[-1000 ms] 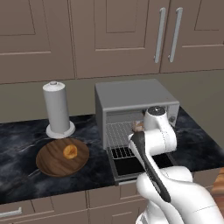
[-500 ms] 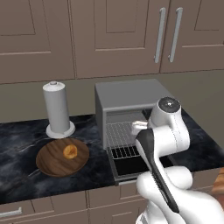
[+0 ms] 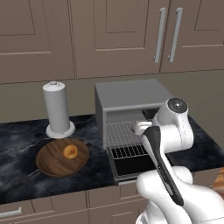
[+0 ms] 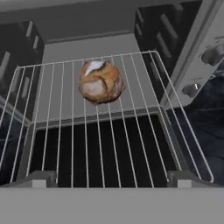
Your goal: Pick up the heated bread from the toaster oven and place it in the bowl. Then move the bread bowl to the dining counter.
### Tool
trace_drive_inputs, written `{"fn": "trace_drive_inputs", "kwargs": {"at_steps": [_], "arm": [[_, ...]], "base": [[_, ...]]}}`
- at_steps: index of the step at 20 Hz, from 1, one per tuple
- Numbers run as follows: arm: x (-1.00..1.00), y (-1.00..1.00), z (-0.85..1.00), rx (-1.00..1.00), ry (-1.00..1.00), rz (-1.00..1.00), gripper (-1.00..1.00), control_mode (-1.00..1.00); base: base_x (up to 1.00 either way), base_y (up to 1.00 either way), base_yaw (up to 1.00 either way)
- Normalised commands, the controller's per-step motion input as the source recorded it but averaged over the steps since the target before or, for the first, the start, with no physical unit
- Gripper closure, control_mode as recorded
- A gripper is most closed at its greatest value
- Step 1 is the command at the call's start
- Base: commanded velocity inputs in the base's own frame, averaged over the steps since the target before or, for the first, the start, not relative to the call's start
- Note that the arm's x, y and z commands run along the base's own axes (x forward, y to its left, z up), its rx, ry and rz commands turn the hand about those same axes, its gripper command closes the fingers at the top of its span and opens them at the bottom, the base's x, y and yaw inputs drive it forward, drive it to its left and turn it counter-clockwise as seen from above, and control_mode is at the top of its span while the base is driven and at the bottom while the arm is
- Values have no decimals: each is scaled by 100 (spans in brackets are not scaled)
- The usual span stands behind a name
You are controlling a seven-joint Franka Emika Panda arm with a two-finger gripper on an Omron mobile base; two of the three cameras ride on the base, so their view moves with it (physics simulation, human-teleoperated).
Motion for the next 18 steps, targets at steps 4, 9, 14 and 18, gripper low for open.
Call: {"fn": "trace_drive_inputs", "kwargs": {"at_steps": [4, 9, 14, 18], "arm": [[53, -2, 0, -5, -1, 13, -100, -100], [46, 0, -15, -7, -2, 1, -100, -100], [37, 0, -36, -4, 0, 0, -100, -100], [31, 0, -24, 0, 0, 0, -100, -100]], "base": [[0, 0, 0], [0, 0, 0], [0, 0, 0], [0, 0, 0]]}}
